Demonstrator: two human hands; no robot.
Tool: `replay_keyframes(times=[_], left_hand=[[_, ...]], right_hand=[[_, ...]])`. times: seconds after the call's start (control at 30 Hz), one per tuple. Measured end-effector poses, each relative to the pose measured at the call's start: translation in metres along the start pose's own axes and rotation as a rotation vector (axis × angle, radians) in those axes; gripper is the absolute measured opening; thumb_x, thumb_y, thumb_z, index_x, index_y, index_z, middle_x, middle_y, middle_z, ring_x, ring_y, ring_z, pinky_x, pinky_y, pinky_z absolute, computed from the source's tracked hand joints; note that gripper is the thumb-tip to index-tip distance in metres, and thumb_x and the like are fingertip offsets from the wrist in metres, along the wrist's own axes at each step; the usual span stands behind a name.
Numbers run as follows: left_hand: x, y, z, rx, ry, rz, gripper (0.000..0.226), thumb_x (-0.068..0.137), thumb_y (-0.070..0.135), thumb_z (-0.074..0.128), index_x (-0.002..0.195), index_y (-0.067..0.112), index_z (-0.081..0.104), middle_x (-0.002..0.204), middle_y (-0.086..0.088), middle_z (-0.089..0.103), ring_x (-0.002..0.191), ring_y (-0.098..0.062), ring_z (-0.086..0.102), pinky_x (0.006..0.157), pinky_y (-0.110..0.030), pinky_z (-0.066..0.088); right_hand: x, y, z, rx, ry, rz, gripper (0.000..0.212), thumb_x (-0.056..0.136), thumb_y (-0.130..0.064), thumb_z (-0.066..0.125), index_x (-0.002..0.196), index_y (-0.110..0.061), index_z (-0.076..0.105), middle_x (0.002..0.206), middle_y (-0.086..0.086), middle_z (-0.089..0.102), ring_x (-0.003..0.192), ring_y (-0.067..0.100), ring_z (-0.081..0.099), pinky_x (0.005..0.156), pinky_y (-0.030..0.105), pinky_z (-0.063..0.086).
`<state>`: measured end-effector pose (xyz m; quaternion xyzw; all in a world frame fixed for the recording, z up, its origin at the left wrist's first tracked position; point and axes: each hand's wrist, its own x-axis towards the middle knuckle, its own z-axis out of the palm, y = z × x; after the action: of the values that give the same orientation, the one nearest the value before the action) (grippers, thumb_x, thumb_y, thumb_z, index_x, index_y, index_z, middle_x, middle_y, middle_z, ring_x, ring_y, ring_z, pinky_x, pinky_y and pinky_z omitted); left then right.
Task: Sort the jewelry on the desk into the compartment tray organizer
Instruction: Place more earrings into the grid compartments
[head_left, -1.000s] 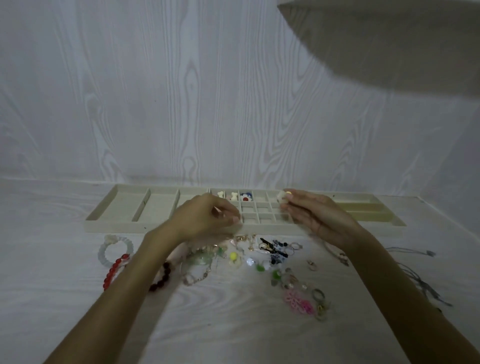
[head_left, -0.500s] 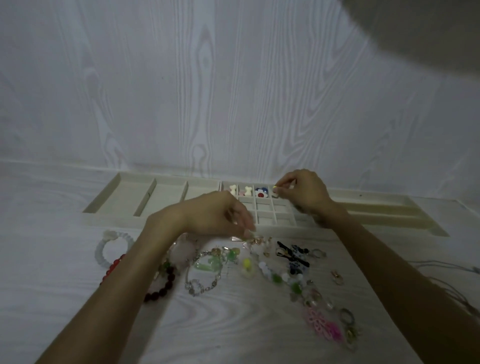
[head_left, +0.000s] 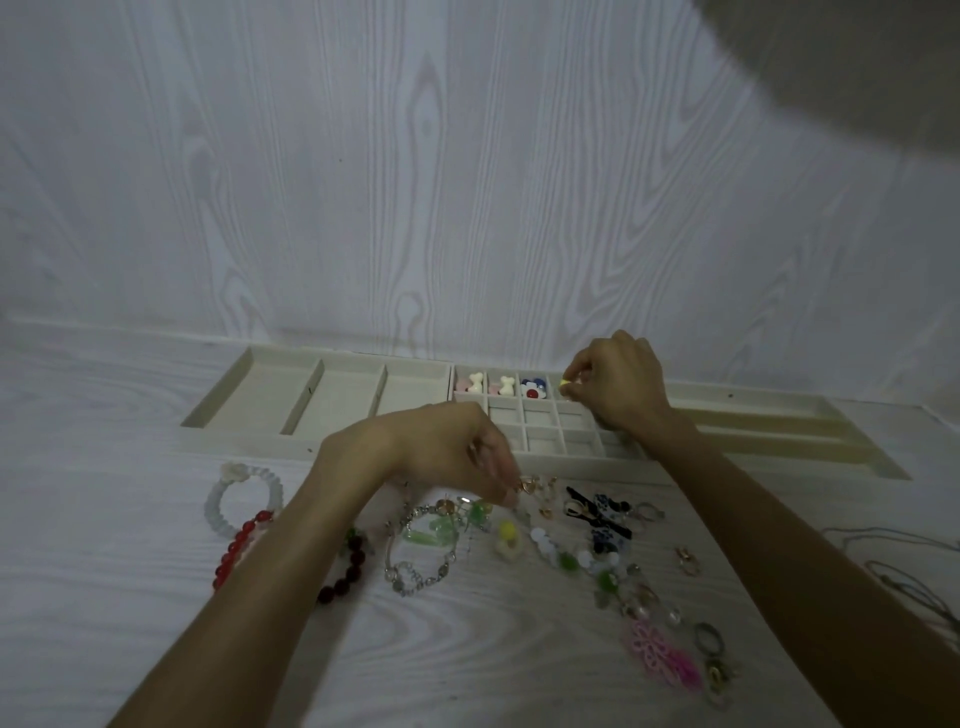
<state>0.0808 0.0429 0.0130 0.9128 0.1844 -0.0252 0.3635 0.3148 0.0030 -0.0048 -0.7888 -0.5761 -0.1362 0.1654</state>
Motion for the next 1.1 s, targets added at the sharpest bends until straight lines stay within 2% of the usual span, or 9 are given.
replay_keyframes(times=[0.13,0.33,0.5,0.6,0.7,0.77,0.83,0.93,1.1], left_hand=[[0.000,0.001,0.001,-0.004,-0.001,0.005,0.012,0.080,0.041,0.071,0.091,0.036,0.072,0.086,0.017,0.070,0.083,0.001,0.064,0.083,-0.024,0.051],[0.001,0.001,0.003,0.002,-0.103,0.021,0.016,0.080,0.036,0.072,0.096,0.032,0.073,0.084,0.019,0.071,0.077,0.008,0.064,0.075,-0.014,0.047],[0.006,0.000,0.010,0.065,-0.159,0.015,0.022,0.076,0.033,0.077,0.097,0.028,0.073,0.082,0.019,0.071,0.065,0.013,0.060,0.070,-0.013,0.045],[0.008,0.001,0.013,0.072,-0.152,0.025,0.018,0.078,0.028,0.076,0.095,0.026,0.075,0.088,0.013,0.074,0.075,0.007,0.064,0.077,-0.017,0.049],[-0.001,0.009,0.004,0.079,-0.161,0.067,0.018,0.080,0.023,0.074,0.098,0.021,0.075,0.091,0.014,0.074,0.082,0.003,0.067,0.083,-0.018,0.050],[-0.012,0.017,-0.011,0.036,-0.058,0.125,0.016,0.081,0.025,0.072,0.097,0.024,0.075,0.087,0.021,0.073,0.081,0.003,0.067,0.078,-0.016,0.050],[-0.014,0.025,-0.031,-0.006,0.154,0.178,0.013,0.080,0.033,0.072,0.092,0.032,0.075,0.082,0.021,0.072,0.077,0.001,0.066,0.068,-0.015,0.050],[0.015,0.035,-0.052,0.095,0.418,0.186,0.016,0.077,0.041,0.072,0.091,0.034,0.076,0.081,0.021,0.071,0.076,0.003,0.064,0.069,-0.019,0.051],[0.096,0.036,-0.055,0.350,0.390,0.045,0.020,0.082,0.041,0.069,0.100,0.036,0.073,0.097,0.016,0.070,0.085,-0.001,0.061,0.064,-0.015,0.041]], right_hand=[[-0.001,0.002,-0.005,0.054,-0.035,0.055,0.017,0.078,-0.033,0.073,0.088,-0.020,0.076,0.093,0.000,0.071,0.090,0.019,0.061,0.089,0.038,0.046],[-0.005,0.003,-0.013,0.130,-0.057,0.096,0.017,0.085,-0.029,0.064,0.092,-0.019,0.076,0.091,0.000,0.074,0.086,0.019,0.064,0.086,0.037,0.049],[-0.003,0.005,-0.037,0.429,0.037,0.217,0.018,0.087,-0.030,0.063,0.097,-0.019,0.074,0.096,-0.002,0.073,0.084,0.010,0.063,0.080,0.029,0.050],[-0.005,0.005,-0.054,0.618,0.095,0.263,0.017,0.085,-0.027,0.067,0.097,-0.017,0.073,0.095,-0.001,0.072,0.087,0.013,0.065,0.087,0.033,0.052],[-0.008,0.008,-0.068,0.728,0.040,0.259,0.017,0.085,-0.025,0.068,0.097,-0.015,0.073,0.090,0.002,0.072,0.081,0.009,0.065,0.086,0.029,0.051],[-0.011,0.014,-0.073,0.751,-0.053,0.244,0.018,0.086,-0.024,0.067,0.099,-0.014,0.072,0.089,0.003,0.072,0.079,0.008,0.063,0.085,0.027,0.049],[-0.012,0.022,-0.073,0.742,-0.125,0.236,0.018,0.086,-0.024,0.066,0.100,-0.013,0.072,0.091,0.004,0.072,0.082,0.009,0.064,0.082,0.023,0.047],[-0.013,0.032,-0.066,0.685,-0.198,0.222,0.016,0.088,-0.020,0.064,0.100,-0.016,0.072,0.097,0.003,0.071,0.091,0.012,0.064,0.082,0.020,0.044],[-0.012,0.041,-0.050,0.595,-0.270,0.224,0.017,0.088,-0.017,0.060,0.100,-0.018,0.073,0.104,0.002,0.071,0.091,0.009,0.060,0.082,0.019,0.042]])
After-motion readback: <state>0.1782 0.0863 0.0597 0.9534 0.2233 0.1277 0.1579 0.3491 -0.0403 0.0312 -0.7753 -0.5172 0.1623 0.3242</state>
